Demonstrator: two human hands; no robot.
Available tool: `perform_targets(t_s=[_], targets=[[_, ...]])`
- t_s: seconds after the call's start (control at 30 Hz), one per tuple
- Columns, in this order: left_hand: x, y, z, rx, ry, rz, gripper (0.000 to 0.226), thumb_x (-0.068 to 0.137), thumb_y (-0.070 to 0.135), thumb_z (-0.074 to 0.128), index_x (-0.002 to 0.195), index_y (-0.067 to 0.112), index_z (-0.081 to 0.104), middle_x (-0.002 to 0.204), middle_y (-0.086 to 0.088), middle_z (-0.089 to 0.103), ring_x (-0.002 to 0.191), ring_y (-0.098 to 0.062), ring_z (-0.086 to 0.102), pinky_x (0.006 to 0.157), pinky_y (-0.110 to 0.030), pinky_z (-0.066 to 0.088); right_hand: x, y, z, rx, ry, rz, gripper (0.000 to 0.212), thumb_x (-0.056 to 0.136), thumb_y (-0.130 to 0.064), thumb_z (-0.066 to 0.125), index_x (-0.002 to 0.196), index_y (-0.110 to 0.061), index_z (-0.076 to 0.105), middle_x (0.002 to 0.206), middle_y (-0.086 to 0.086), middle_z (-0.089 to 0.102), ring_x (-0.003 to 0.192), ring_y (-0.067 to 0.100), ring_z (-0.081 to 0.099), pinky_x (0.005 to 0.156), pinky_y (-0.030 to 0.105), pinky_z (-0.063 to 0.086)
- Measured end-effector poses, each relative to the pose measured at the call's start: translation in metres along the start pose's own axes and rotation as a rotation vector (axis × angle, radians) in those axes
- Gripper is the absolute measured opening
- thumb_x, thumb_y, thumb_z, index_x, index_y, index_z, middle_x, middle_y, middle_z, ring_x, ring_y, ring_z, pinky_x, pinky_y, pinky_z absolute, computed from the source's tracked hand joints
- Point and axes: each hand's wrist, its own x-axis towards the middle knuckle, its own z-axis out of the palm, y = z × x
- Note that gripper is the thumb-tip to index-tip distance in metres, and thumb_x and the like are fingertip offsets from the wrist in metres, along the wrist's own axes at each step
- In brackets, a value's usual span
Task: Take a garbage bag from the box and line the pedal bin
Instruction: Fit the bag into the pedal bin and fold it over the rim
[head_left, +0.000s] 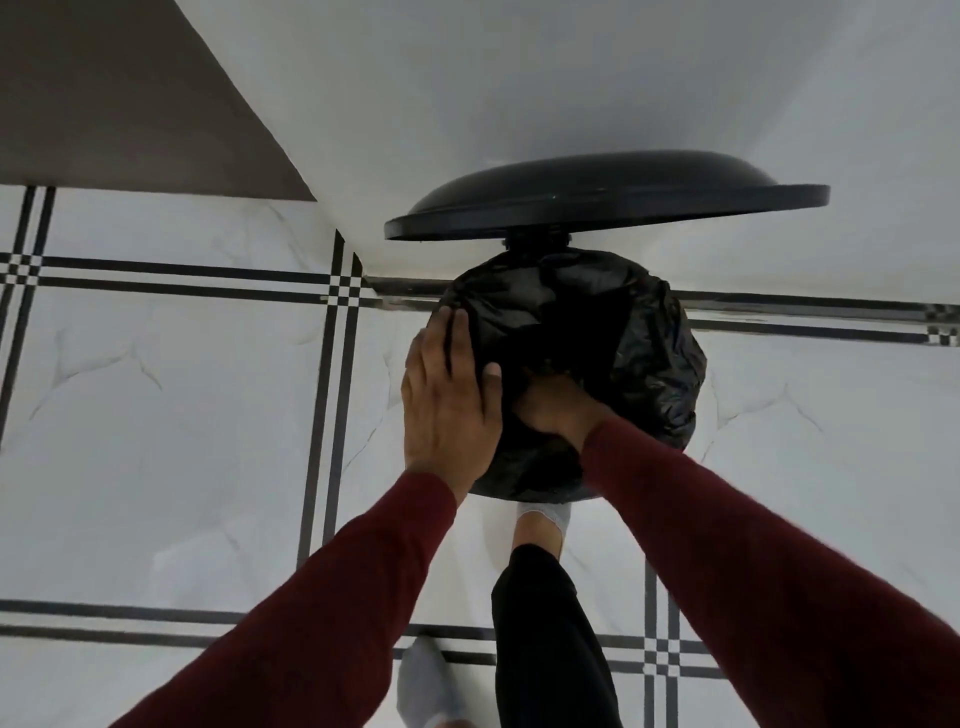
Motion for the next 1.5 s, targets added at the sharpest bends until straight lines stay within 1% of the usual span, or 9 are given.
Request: perform_targets(t_s=[0.1, 0.33, 0.5, 0.57, 0.67, 0.77, 0.9, 1.27, 1.5], targets=[[-0.002, -0.004, 0.009, 0.035, 0.001, 0.011, 0.065, 0.105, 0.038, 0.042, 0.159, 0.007, 0.025, 0.167, -0.014, 0.022, 0.151, -0.035, 0.024, 0.124, -0.047, 0.024, 0.019, 0.007, -0.008, 0.117, -0.149, 0.059, 0.053, 0.11, -0.037, 0.035, 0.157, -0.013, 0.038, 0.164, 0.012, 0.035, 0.151, 0.028, 0.033, 0.123, 0.034, 0.024], [-0.003, -0.005, 0.011, 0.04, 0.013, 0.018, 0.067, 0.104, 0.04, 0.044, 0.159, 0.006, 0.027, 0.166, -0.014, 0.023, 0.151, -0.036, 0.026, 0.123, -0.048, 0.027, 0.034, 0.019, 0.015, 0.09, -0.094, 0.136, 0.049, 0.106, -0.037, 0.049, 0.147, -0.011, 0.053, 0.151, 0.017, 0.053, 0.136, 0.033, 0.053, 0.116, 0.042, 0.041], [0.002, -0.008, 0.007, -0.018, -0.004, 0.016, 0.068, 0.102, 0.039, 0.048, 0.158, 0.007, 0.028, 0.165, -0.013, 0.024, 0.148, -0.033, 0.028, 0.119, -0.05, 0.034, 0.01, 0.001, -0.009, 0.346, -0.004, 0.208, 0.064, 0.104, -0.034, 0.049, 0.158, -0.009, 0.028, 0.156, 0.02, 0.044, 0.142, 0.036, 0.045, 0.111, 0.034, 0.038], [0.004, -0.009, 0.002, -0.056, -0.019, 0.007, 0.069, 0.099, 0.039, 0.051, 0.158, 0.01, 0.028, 0.162, -0.013, 0.027, 0.145, -0.032, 0.031, 0.115, -0.051, 0.038, -0.021, -0.008, -0.027, 0.284, -0.004, 0.074, 0.047, 0.1, -0.036, 0.052, 0.141, -0.014, 0.057, 0.141, 0.015, 0.062, 0.131, 0.032, 0.057, 0.107, 0.033, 0.045], [0.012, -0.008, -0.009, 0.017, 0.022, -0.018, 0.065, 0.096, 0.042, 0.054, 0.153, 0.015, 0.039, 0.151, -0.013, 0.039, 0.134, -0.033, 0.039, 0.104, -0.054, 0.039, -0.079, -0.001, -0.04, 0.235, 0.477, -0.126, 0.028, 0.082, -0.033, 0.055, 0.087, -0.021, 0.079, 0.093, -0.002, 0.078, 0.09, 0.019, 0.072, 0.084, 0.031, 0.057], [0.026, -0.003, -0.019, 0.054, 0.099, 0.005, 0.057, 0.094, 0.042, 0.056, 0.144, 0.017, 0.05, 0.142, -0.014, 0.047, 0.124, -0.035, 0.044, 0.097, -0.052, 0.04, -0.114, 0.022, -0.063, 0.179, 1.082, -0.067, 0.024, 0.082, -0.026, 0.063, 0.099, -0.019, 0.078, 0.102, 0.002, 0.073, 0.096, 0.023, 0.064, 0.078, 0.027, 0.05], [0.053, -0.002, -0.021, -0.148, -0.039, -0.065, 0.055, 0.096, 0.042, 0.056, 0.145, 0.017, 0.048, 0.141, -0.017, 0.043, 0.127, -0.037, 0.044, 0.098, -0.051, 0.045, -0.085, 0.055, -0.088, 0.389, 0.733, 0.176, 0.052, 0.091, -0.044, 0.064, 0.134, -0.015, 0.059, 0.134, 0.012, 0.059, 0.121, 0.036, 0.056, 0.099, 0.041, 0.048], [0.109, -0.005, -0.032, -0.66, -0.32, -0.712, 0.039, 0.087, 0.052, 0.051, 0.079, 0.017, 0.067, 0.093, -0.006, 0.072, 0.098, -0.029, 0.067, 0.095, -0.046, 0.052, -0.029, 0.084, -0.119, 1.382, 0.216, 0.277, 0.062, 0.073, -0.055, 0.074, 0.115, -0.011, 0.076, 0.106, 0.012, 0.079, 0.1, 0.033, 0.076, 0.097, 0.046, 0.059], [0.113, 0.001, -0.035, -0.647, -0.357, -0.764, 0.038, 0.094, 0.046, 0.048, 0.107, 0.015, 0.067, 0.106, -0.006, 0.068, 0.102, -0.027, 0.064, 0.093, -0.039, 0.051, -0.021, 0.091, -0.12, 1.458, 0.27, 0.293, 0.032, 0.088, -0.044, 0.066, 0.087, -0.012, 0.072, 0.084, 0.01, 0.072, 0.069, 0.026, 0.069, 0.076, 0.037, 0.058]])
